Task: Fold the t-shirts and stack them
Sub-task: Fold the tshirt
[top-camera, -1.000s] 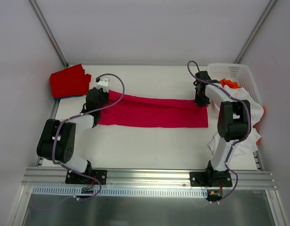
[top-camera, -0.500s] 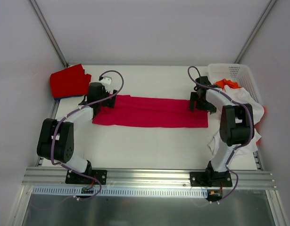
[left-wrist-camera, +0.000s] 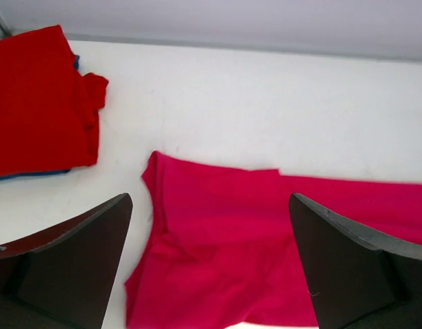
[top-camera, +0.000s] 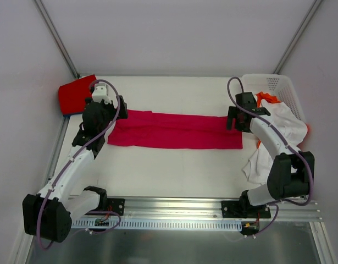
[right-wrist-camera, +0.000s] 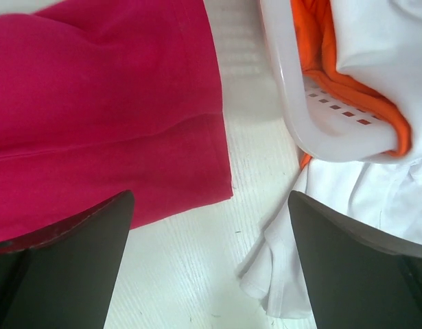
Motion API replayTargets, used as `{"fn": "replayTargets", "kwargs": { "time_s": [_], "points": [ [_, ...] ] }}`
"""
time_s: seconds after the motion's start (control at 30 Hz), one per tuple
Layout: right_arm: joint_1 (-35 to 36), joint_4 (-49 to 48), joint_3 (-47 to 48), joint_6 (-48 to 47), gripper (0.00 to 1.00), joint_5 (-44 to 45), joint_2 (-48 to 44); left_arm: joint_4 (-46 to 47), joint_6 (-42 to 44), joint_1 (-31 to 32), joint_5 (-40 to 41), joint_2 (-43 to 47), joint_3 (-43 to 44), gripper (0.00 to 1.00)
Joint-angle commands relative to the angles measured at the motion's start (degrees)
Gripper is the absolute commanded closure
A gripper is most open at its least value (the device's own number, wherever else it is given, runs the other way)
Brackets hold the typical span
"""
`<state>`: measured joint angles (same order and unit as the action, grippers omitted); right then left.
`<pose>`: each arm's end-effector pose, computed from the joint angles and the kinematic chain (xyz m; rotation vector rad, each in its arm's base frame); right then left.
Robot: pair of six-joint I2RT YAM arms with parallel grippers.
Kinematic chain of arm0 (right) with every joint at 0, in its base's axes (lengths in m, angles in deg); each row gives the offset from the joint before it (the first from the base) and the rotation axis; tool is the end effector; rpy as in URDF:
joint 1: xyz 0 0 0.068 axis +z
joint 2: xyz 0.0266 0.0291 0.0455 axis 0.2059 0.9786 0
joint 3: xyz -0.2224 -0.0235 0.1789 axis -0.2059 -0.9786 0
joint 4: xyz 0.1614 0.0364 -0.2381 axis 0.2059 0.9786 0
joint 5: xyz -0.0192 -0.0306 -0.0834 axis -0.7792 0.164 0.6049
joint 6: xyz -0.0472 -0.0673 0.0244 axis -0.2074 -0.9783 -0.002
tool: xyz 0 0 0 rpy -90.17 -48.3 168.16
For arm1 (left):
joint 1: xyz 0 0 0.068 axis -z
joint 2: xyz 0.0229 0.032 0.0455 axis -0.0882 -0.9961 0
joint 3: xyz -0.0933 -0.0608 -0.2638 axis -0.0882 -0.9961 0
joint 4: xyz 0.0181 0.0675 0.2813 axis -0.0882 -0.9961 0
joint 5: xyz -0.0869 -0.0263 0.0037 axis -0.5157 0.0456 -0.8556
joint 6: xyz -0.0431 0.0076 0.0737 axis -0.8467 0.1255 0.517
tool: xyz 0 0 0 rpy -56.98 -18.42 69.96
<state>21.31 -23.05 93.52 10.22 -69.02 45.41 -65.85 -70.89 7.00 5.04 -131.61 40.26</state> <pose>0.3561 0.0319 0.2237 -0.0843 2.5006 -0.4011 0.3044 -0.0544 0.3137 0.0137 1.7165 -0.0930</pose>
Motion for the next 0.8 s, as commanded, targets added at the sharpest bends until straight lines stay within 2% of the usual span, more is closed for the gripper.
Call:
{"fn": "replayTargets", "kwargs": {
  "time_s": [0.0, 0.13, 0.17, 0.27, 0.47, 0.77],
  "points": [
    [1.1, 0.0, -0.1, 0.8, 0.01, 0.7, -4.8, 6.8, -12.9, 0.5, 0.7, 0.7, -3.0, 0.01],
    [2.1, -2.9, 0.9, 0.2, 0.01, -5.4, -5.0, -0.6, -21.6, 0.4, 1.9, -6.8, 2.6, 0.01],
    [2.5, -2.9, 1.4, 0.1, 0.01, -6.4, -4.4, -1.4, -23.5, 0.4, -1.8, -7.9, 2.7, 0.01],
    [3.5, -2.2, 2.0, 0.4, 0.01, -6.4, -4.1, -1.1, -31.5, 0.8, -5.1, -10.8, -0.2, 0.01],
    [4.8, -4.9, -4.1, 0.7, 0.01, -7.3, -8.2, -2.0, -45.2, 1.0, -0.4, -11.1, -6.4, 0.01],
    [5.0, -4.4, -7.8, 2.4, 0.01, -6.1, -14.6, -4.4, -49.7, 1.0, -1.9, -17.7, -5.7, 0.01]
  ]
}}
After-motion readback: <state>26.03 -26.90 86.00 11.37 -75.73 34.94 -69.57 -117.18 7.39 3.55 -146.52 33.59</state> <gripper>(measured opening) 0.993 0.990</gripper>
